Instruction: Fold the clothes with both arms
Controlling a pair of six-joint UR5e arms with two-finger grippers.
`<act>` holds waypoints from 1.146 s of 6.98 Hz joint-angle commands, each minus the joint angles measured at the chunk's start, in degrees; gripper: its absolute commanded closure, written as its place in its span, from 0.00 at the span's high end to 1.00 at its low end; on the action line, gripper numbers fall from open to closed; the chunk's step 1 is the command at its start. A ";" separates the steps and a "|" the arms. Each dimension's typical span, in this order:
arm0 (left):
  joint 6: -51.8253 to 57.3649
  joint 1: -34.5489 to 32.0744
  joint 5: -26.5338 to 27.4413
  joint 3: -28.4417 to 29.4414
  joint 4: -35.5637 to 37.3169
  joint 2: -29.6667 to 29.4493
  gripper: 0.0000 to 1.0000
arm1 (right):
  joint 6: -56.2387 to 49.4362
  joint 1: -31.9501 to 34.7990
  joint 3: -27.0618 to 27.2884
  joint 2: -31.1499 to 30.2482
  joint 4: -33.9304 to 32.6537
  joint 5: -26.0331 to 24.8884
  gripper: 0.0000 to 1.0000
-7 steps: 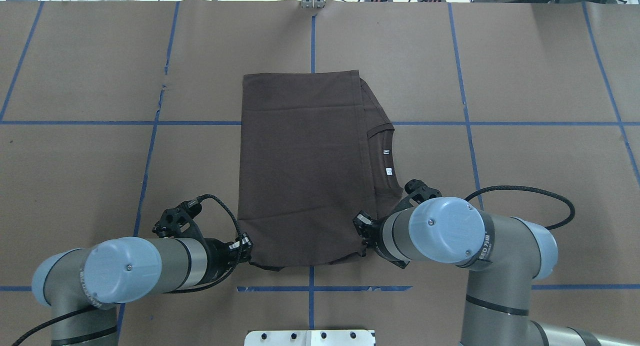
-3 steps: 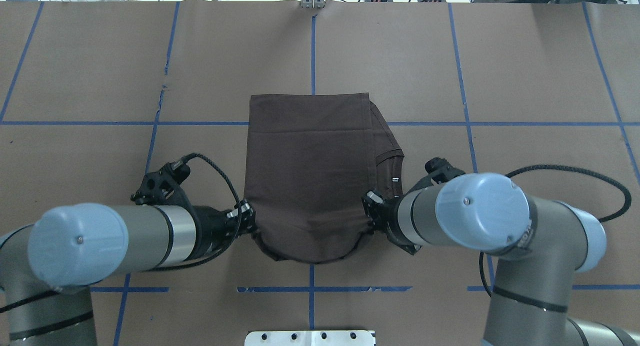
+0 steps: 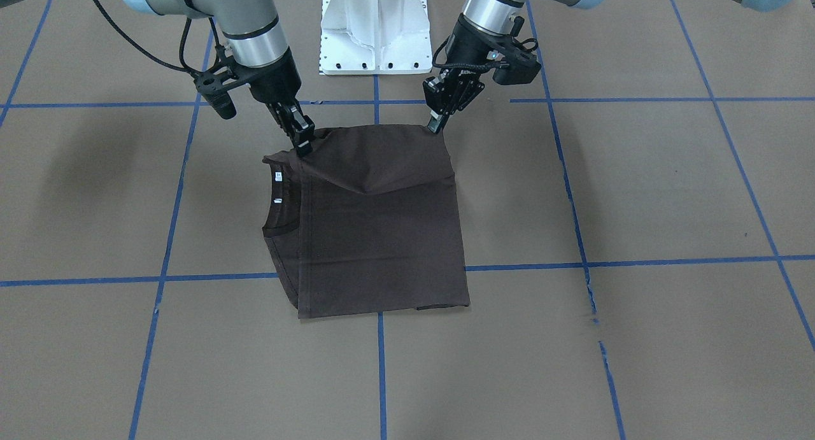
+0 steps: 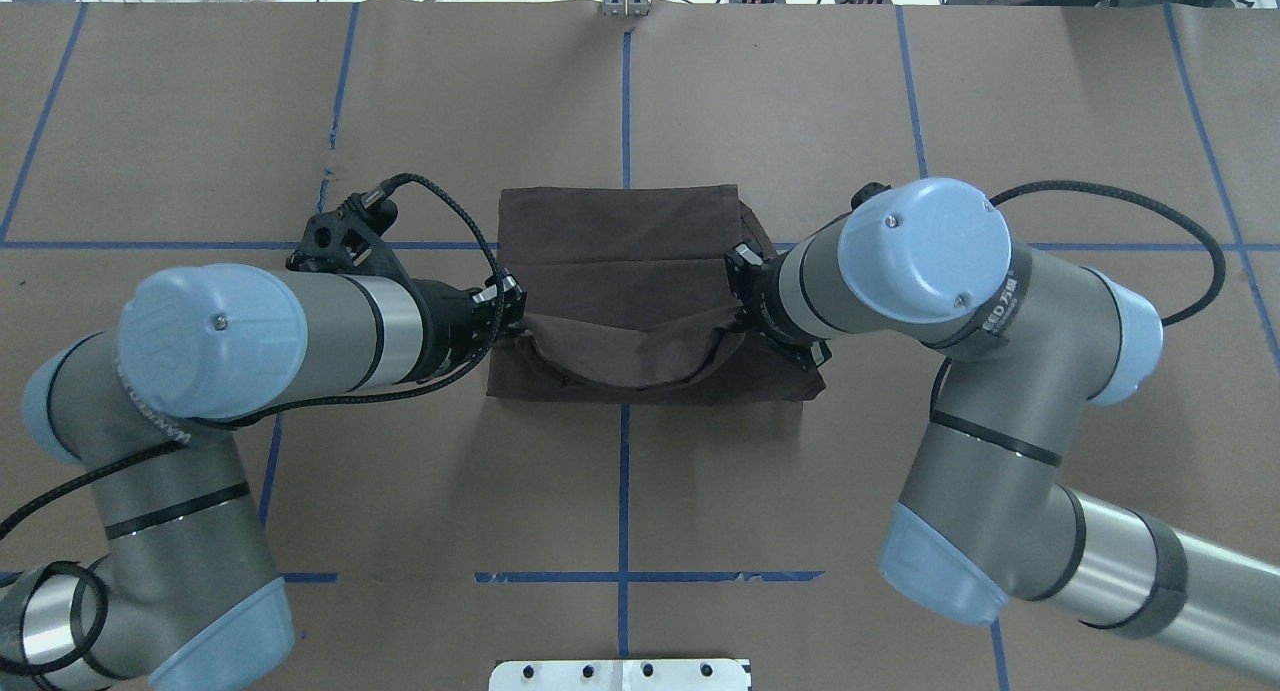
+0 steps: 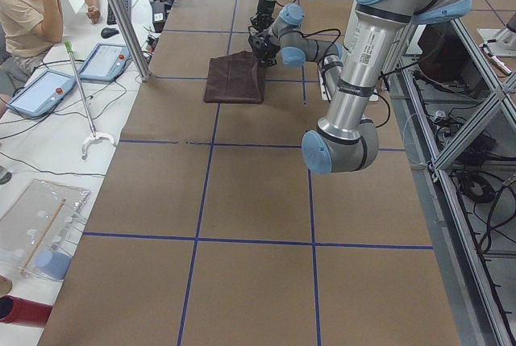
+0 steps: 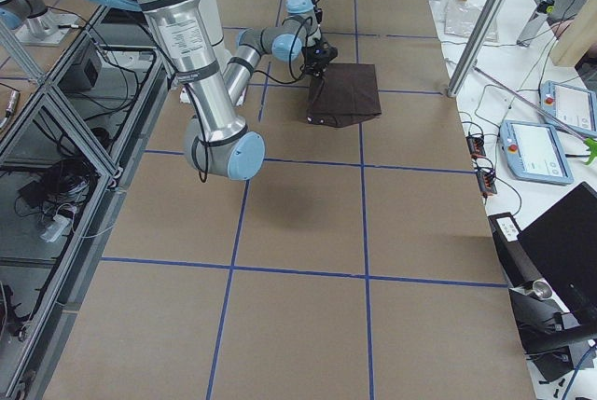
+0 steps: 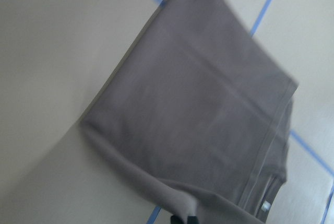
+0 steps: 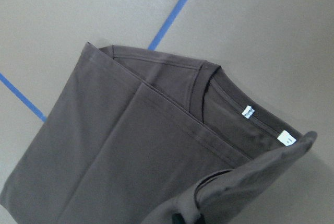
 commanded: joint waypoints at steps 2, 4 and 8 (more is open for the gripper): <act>7.59 -5.51 0.42 15.78 -5.33 -5.83 0.00 | -1.64 5.40 -16.78 6.41 9.39 2.49 0.00; 16.95 -11.90 0.77 40.22 -17.44 -14.66 0.73 | -11.17 10.31 -43.23 16.21 28.39 3.73 0.99; 19.64 -14.93 0.26 35.58 -25.15 -8.44 1.00 | -18.43 17.72 -45.52 14.80 29.91 13.83 1.00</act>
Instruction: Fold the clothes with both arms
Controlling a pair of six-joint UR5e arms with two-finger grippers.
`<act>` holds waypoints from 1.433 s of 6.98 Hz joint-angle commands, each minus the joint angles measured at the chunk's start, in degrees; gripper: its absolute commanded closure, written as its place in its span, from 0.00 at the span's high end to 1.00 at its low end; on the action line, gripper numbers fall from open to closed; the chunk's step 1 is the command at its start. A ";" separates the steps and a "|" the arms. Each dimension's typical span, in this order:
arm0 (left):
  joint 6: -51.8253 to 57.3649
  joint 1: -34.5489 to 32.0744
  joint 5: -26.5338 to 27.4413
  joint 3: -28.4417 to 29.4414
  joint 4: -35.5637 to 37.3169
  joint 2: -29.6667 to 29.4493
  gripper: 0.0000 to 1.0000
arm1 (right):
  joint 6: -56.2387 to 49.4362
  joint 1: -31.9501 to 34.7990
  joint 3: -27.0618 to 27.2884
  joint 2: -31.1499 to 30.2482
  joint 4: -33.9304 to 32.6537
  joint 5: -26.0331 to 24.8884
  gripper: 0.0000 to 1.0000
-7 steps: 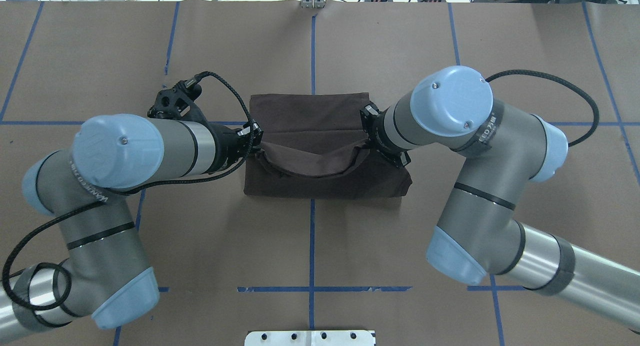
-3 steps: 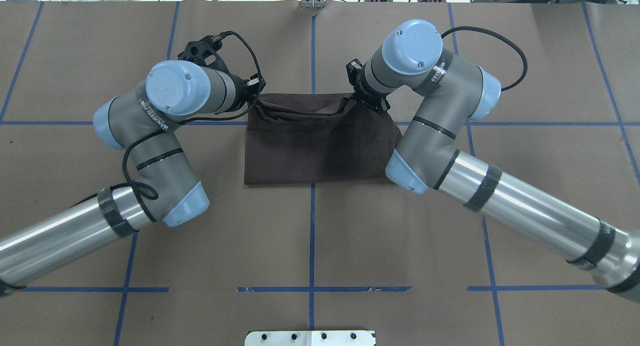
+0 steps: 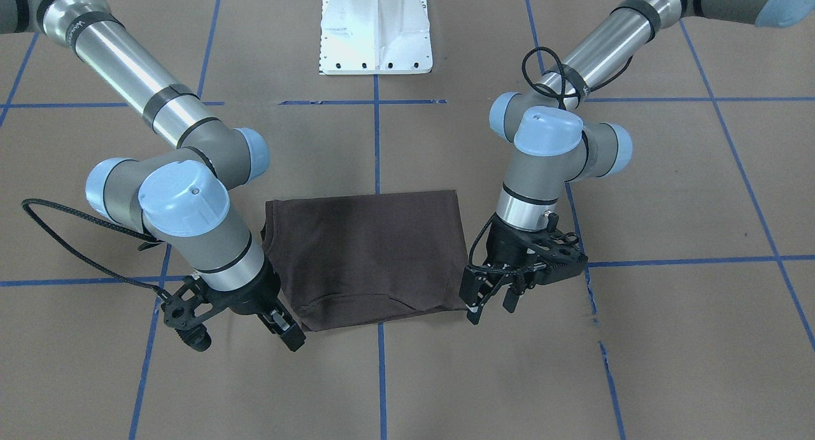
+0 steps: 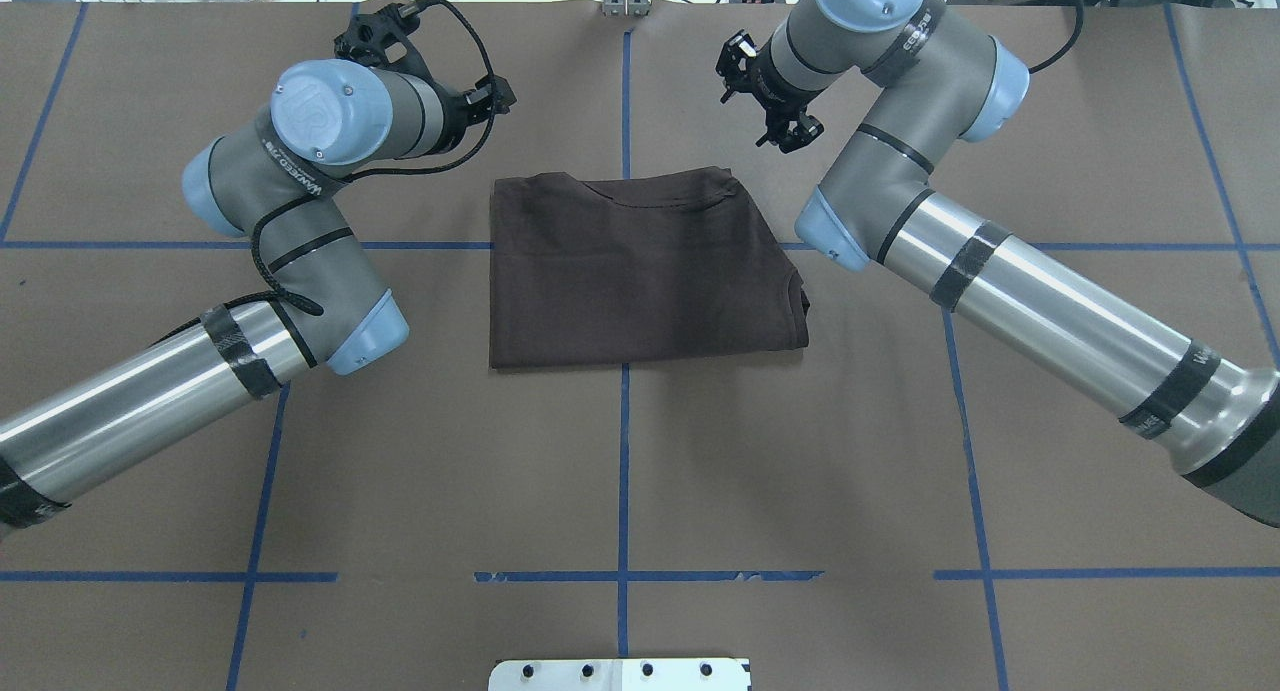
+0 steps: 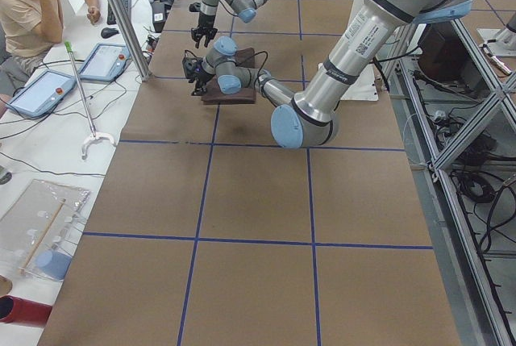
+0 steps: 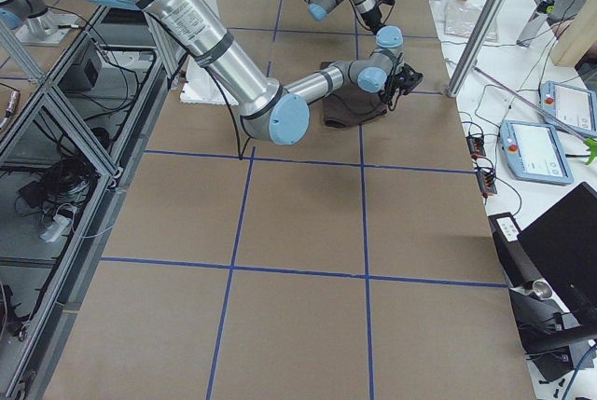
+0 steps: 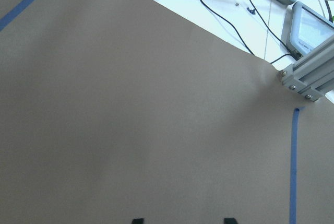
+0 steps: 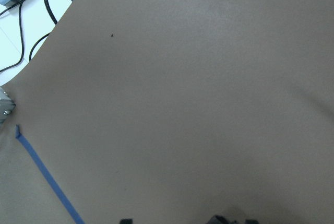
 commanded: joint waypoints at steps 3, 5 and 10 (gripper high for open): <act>29.61 -7.70 -17.39 -15.37 -1.99 18.91 1.00 | -25.76 8.85 10.82 -18.81 -0.10 8.30 1.00; 60.13 -24.27 -32.08 -15.13 -0.51 27.45 1.00 | -52.71 20.51 11.71 -28.40 -0.28 16.30 1.00; 88.53 -43.34 -44.54 -16.59 29.54 33.68 1.00 | -97.76 36.84 27.57 -42.65 -27.22 22.23 1.00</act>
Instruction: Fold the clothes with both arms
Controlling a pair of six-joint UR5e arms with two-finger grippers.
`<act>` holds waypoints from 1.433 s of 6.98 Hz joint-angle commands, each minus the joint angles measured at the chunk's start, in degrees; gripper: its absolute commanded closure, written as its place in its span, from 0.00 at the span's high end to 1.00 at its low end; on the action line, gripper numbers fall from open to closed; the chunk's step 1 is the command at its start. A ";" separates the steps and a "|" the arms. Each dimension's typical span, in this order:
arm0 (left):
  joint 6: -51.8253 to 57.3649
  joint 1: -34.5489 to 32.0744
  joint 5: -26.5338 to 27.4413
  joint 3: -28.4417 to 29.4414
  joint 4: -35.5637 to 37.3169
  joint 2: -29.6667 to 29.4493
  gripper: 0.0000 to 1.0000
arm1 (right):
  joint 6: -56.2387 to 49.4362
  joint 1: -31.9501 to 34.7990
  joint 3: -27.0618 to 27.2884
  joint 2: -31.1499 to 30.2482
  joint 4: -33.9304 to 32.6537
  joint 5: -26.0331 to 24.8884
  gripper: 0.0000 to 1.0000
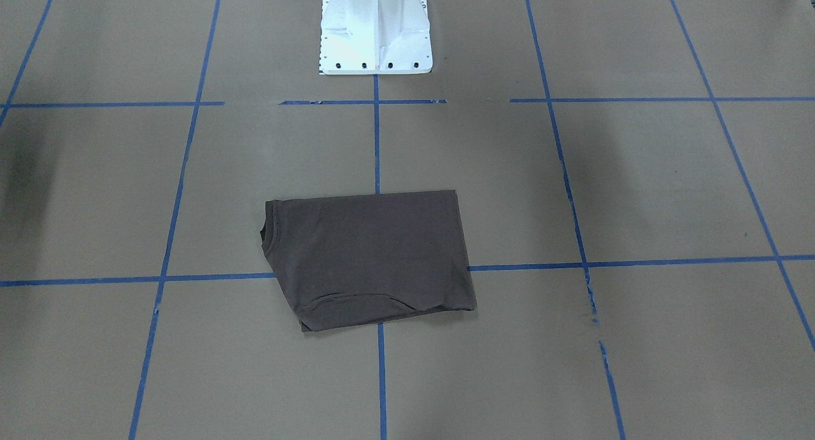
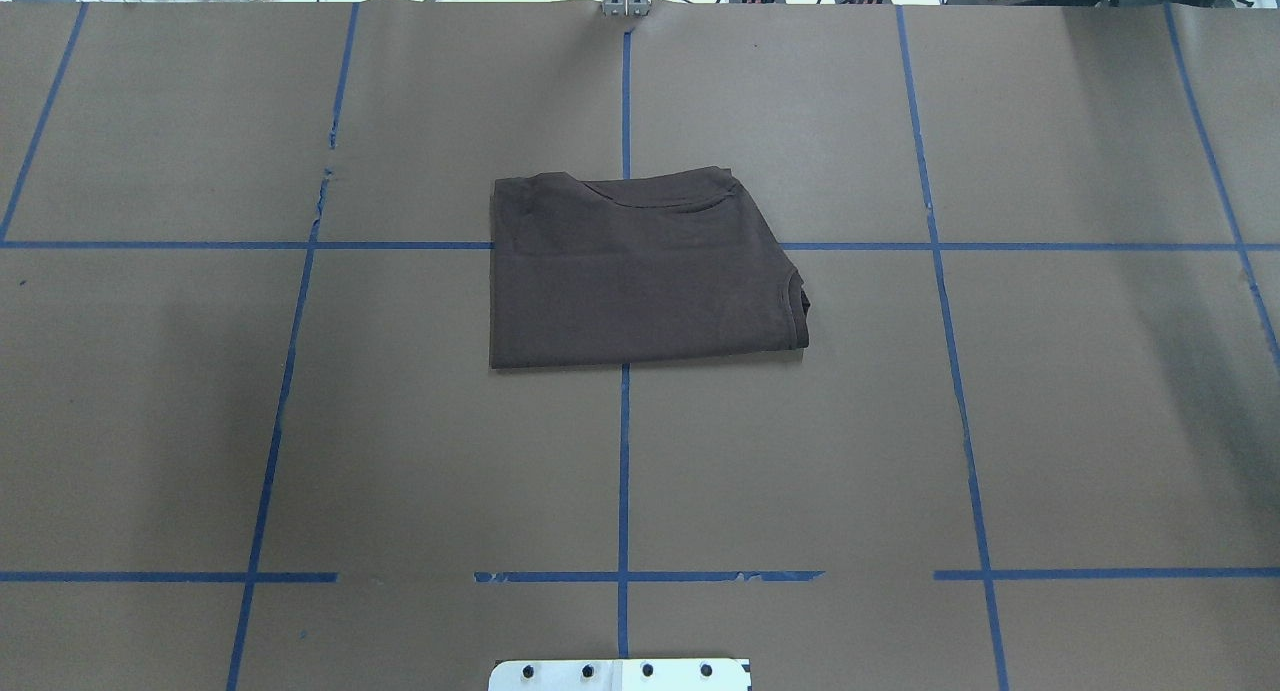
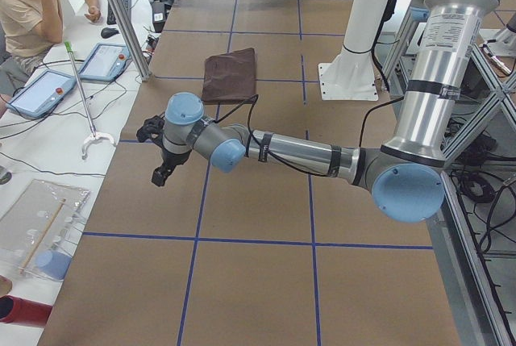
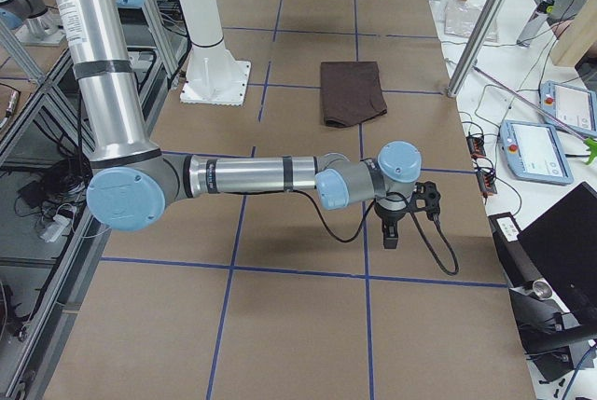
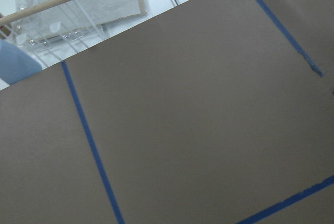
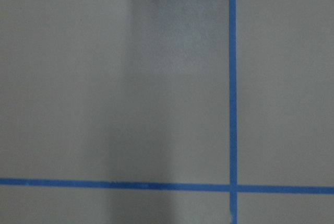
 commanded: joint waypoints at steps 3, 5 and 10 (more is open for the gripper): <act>-1.04 -1.01 -1.48 -6.06 13.91 4.91 1.00 | -8.73 -0.20 8.32 -7.78 -8.95 -0.50 1.00; -0.52 -1.00 0.98 -6.87 13.61 7.98 1.00 | -8.73 -1.33 12.55 -7.35 -14.78 -3.81 1.00; -0.87 -0.92 0.55 -8.72 13.52 6.15 1.00 | -7.77 -1.43 10.19 -7.43 -14.34 0.18 1.00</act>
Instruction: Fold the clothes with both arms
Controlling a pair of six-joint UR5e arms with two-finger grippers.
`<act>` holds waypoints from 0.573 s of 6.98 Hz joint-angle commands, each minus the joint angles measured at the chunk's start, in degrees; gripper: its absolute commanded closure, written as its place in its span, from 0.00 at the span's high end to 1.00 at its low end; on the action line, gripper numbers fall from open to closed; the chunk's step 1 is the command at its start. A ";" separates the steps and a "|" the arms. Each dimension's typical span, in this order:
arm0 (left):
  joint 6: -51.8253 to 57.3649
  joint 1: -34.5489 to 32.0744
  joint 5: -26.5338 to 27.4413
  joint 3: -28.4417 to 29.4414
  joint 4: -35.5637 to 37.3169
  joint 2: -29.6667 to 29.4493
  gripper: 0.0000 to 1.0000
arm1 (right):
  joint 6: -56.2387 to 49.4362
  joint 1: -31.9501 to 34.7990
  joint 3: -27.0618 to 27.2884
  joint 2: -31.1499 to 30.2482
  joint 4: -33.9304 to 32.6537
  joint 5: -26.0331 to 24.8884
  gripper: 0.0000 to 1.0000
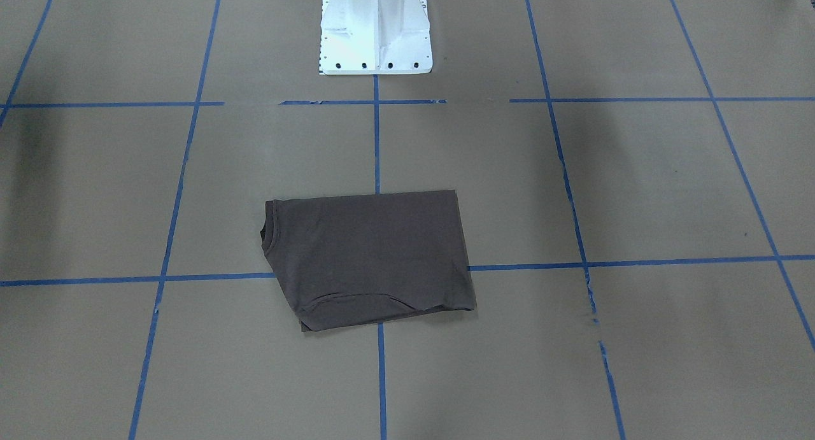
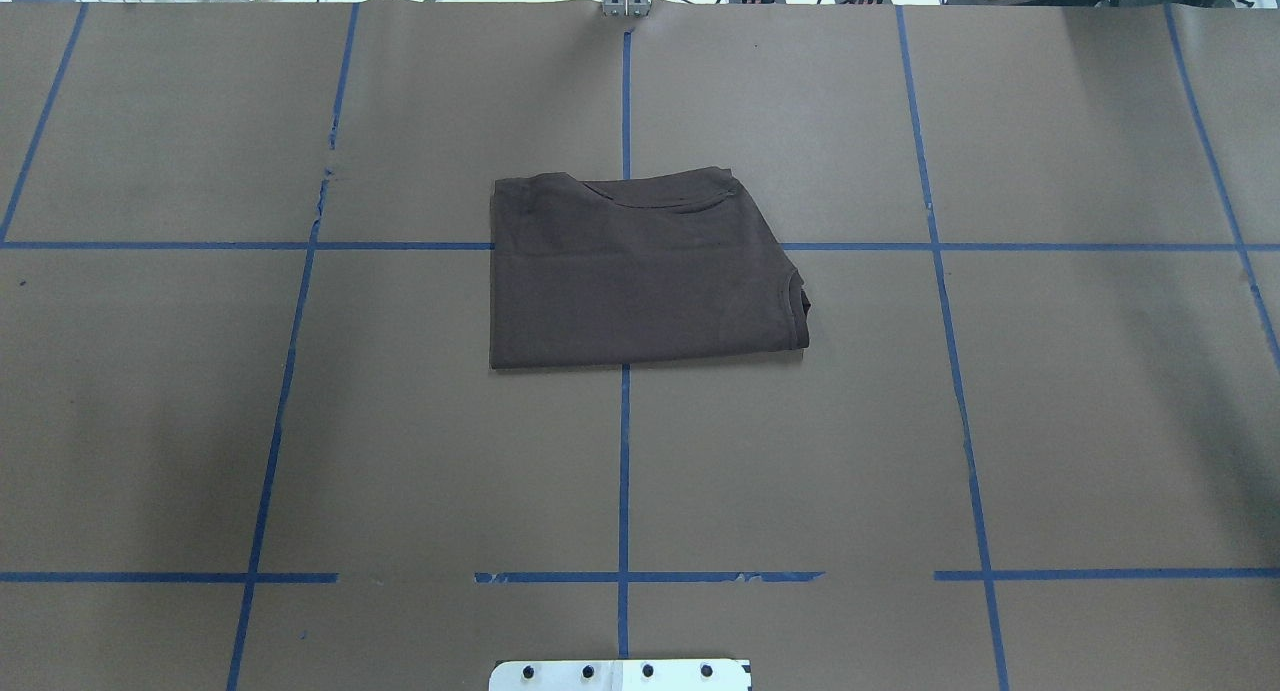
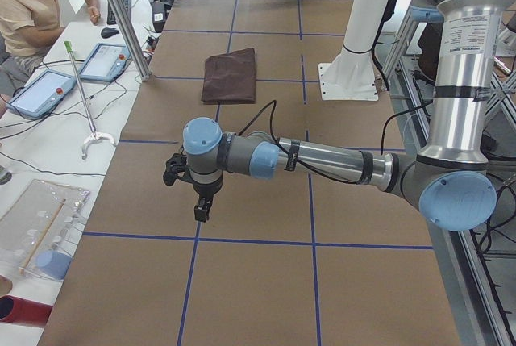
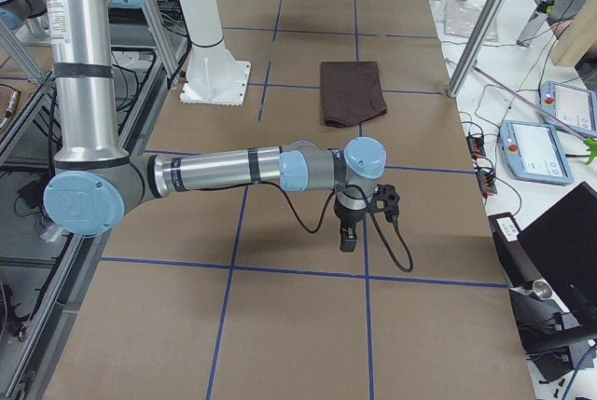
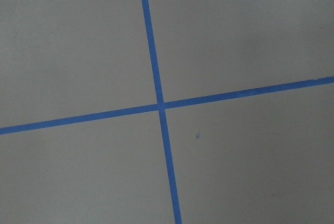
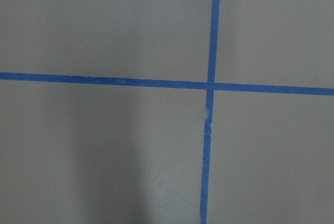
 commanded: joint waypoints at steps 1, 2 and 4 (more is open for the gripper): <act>0.04 0.00 -0.23 -1.25 0.12 -0.57 1.00 | 0.25 -0.02 -0.81 -0.15 0.14 2.27 1.00; 0.04 0.00 -0.14 -1.60 0.47 -0.48 1.00 | 0.25 -0.02 -0.89 -0.24 0.23 2.27 1.00; 0.04 0.00 -0.06 -1.79 0.38 0.05 1.00 | 0.34 -0.19 -2.03 -0.15 0.23 2.19 1.00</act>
